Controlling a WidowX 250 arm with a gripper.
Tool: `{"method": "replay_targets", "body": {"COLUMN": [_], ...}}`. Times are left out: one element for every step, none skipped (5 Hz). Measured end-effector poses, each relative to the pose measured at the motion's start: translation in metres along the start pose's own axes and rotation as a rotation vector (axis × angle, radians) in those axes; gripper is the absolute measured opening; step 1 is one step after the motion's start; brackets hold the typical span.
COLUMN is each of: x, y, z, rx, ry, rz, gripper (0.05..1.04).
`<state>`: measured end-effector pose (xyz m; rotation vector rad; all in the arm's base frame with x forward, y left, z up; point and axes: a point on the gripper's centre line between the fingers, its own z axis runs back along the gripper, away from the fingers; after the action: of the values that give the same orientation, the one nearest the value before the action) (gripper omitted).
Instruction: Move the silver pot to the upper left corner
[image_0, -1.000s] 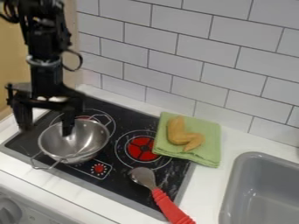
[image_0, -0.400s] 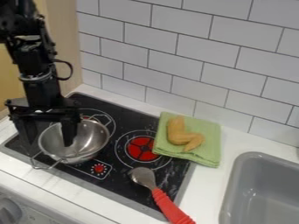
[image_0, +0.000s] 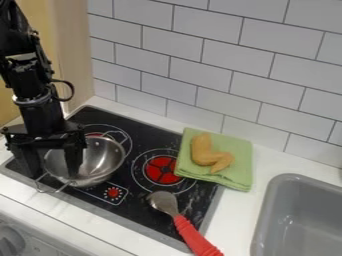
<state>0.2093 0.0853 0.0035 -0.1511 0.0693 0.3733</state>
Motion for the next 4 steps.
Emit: {"method": "replay_targets", "body": {"x": [0.002, 0.000, -0.001, 0.000], "y": [-0.005, -0.009, -0.012, -0.015], "z": [-0.003, -0.002, 0.001, 0.007], "rx": [-0.039, -0.068, -0.102, -0.120], "ry": [0.007, 0.020, 0.020, 0.003], "rz": [0.005, -0.006, -0.022, -0.022], "gripper": [0.633, 0.349, 0.202, 0.108]}}
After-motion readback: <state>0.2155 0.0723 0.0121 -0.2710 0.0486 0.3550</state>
